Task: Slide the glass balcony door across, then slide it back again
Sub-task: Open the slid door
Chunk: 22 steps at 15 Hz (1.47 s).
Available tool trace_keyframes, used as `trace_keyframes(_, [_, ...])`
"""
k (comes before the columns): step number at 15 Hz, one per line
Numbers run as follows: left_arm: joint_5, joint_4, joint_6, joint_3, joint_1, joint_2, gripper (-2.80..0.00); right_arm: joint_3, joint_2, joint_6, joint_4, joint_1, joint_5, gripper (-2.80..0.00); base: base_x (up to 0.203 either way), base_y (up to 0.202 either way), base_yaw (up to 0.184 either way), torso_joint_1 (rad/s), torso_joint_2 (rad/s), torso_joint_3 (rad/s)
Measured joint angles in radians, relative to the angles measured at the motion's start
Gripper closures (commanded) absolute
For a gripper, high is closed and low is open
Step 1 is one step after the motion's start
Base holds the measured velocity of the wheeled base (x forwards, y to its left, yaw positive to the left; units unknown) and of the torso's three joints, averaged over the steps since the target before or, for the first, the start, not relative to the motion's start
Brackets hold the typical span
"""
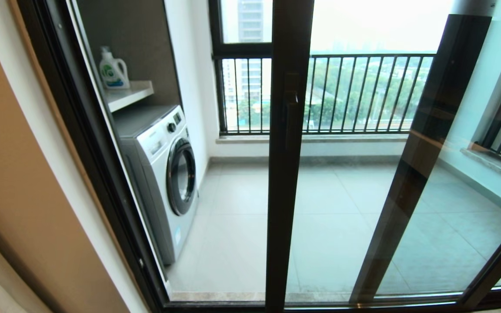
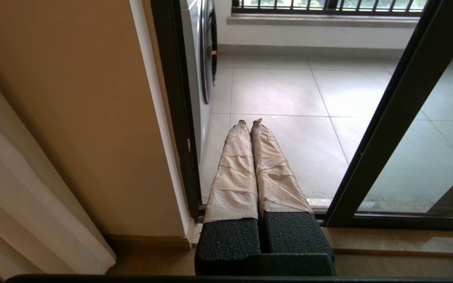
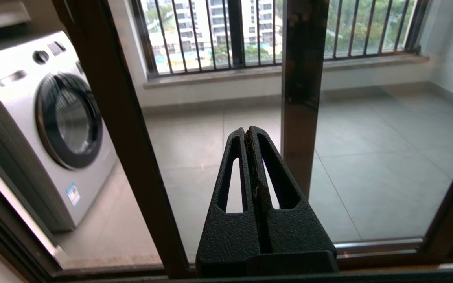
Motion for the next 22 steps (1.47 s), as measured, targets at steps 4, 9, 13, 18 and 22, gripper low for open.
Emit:
trace_keyframes(4, [0.000, 0.000, 0.000, 0.000, 0.000, 0.000, 0.00, -0.285, 0.356, 0.039, -0.070, 0.048, 0.112, 0.00, 0.000, 0.000, 0.000, 0.000, 0.00, 0.000])
trace_keyframes(9, [0.000, 0.000, 0.000, 0.000, 0.000, 0.000, 0.00, -0.553, 0.841, 0.031, -0.187, 0.207, 0.248, 0.00, 0.000, 0.000, 0.000, 0.000, 0.00, 0.000])
trace_keyframes(13, [0.000, 0.000, 0.000, 0.000, 0.000, 0.000, 0.00, -0.750, 1.183, -0.023, -0.225, 0.420, 0.074, 0.00, 0.000, 0.000, 0.000, 0.000, 0.00, 0.000])
trace_keyframes(18, [0.000, 0.000, 0.000, 0.000, 0.000, 0.000, 0.00, -0.942, 1.505, -0.041, -0.362, 0.566, -0.043, 0.00, 0.000, 0.000, 0.000, 0.000, 0.00, 0.000])
trace_keyframes(22, [0.000, 0.000, 0.000, 0.000, 0.000, 0.000, 0.00, -1.046, 1.651, -0.040, -0.445, 0.587, -0.087, 0.00, 0.000, 0.000, 0.000, 0.000, 0.00, 0.000])
